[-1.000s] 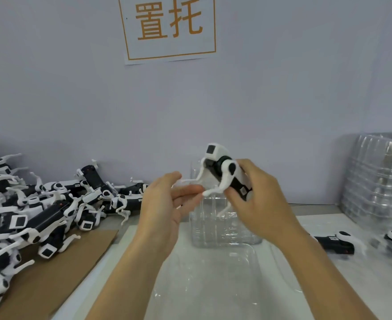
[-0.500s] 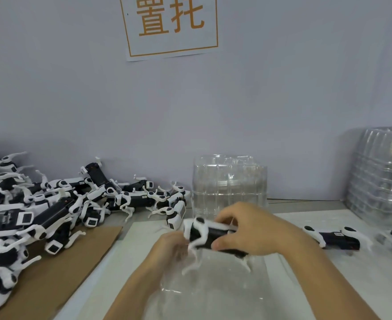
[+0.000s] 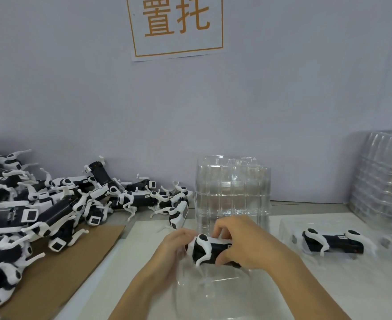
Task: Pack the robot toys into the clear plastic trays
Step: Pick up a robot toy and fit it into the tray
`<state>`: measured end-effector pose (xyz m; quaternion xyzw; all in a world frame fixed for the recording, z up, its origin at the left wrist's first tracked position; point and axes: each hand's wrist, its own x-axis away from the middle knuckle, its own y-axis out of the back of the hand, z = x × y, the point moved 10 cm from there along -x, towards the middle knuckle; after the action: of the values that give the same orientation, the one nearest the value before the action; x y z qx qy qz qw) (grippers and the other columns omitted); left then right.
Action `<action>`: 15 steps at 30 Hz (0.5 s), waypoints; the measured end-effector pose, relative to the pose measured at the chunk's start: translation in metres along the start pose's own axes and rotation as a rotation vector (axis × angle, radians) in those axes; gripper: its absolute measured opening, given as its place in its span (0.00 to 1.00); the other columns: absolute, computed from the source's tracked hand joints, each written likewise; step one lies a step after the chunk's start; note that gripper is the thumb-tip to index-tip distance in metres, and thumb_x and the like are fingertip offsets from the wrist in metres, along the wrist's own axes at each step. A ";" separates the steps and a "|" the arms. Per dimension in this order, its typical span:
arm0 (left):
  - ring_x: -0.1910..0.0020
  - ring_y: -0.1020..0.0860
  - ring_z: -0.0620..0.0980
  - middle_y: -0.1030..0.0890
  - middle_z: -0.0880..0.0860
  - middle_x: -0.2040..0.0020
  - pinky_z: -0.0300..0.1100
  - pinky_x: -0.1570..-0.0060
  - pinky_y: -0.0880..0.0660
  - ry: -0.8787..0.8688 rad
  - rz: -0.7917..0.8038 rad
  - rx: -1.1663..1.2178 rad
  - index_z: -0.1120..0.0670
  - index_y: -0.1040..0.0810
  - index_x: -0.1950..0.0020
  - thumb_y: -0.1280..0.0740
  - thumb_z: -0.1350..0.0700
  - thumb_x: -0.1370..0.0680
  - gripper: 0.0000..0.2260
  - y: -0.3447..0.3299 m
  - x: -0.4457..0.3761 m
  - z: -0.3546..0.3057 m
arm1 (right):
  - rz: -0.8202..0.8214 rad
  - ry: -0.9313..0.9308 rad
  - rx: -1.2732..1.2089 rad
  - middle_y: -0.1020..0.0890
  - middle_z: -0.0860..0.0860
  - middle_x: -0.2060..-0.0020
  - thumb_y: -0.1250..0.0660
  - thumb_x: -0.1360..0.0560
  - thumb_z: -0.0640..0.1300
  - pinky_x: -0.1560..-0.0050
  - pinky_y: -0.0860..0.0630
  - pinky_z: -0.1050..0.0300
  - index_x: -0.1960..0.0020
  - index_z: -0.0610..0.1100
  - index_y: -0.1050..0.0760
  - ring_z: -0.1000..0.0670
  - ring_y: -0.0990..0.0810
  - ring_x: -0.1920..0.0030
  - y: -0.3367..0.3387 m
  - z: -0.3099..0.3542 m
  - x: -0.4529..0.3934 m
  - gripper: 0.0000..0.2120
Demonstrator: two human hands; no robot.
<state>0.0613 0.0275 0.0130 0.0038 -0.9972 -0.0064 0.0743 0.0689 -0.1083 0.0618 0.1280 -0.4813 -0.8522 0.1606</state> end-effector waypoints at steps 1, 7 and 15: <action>0.54 0.22 0.59 0.20 0.62 0.55 0.50 0.48 0.28 -0.047 0.029 0.006 0.65 0.22 0.52 0.39 0.67 0.21 0.06 0.005 0.000 0.001 | -0.013 -0.002 0.008 0.24 0.57 0.51 0.19 0.35 0.47 0.52 0.19 0.53 0.49 0.55 0.23 0.53 0.21 0.53 -0.001 -0.002 -0.001 0.19; 0.50 0.17 0.48 0.15 0.53 0.50 0.39 0.50 0.25 -0.123 0.027 -0.091 0.56 0.17 0.50 0.34 0.61 0.38 0.17 0.023 -0.011 0.011 | -0.064 0.009 0.002 0.27 0.57 0.50 0.19 0.36 0.47 0.56 0.26 0.60 0.47 0.54 0.19 0.56 0.25 0.54 -0.010 -0.006 -0.006 0.19; 0.45 0.19 0.53 0.15 0.57 0.47 0.45 0.41 0.26 -0.108 0.063 -0.050 0.58 0.19 0.48 0.31 0.62 0.38 0.19 0.021 -0.013 0.012 | -0.138 -0.011 0.002 0.25 0.59 0.53 0.17 0.38 0.48 0.52 0.23 0.57 0.47 0.55 0.17 0.56 0.24 0.54 -0.008 -0.007 -0.003 0.21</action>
<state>0.0724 0.0489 -0.0008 -0.0298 -0.9989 -0.0290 0.0206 0.0732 -0.1087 0.0519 0.1563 -0.4732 -0.8613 0.0987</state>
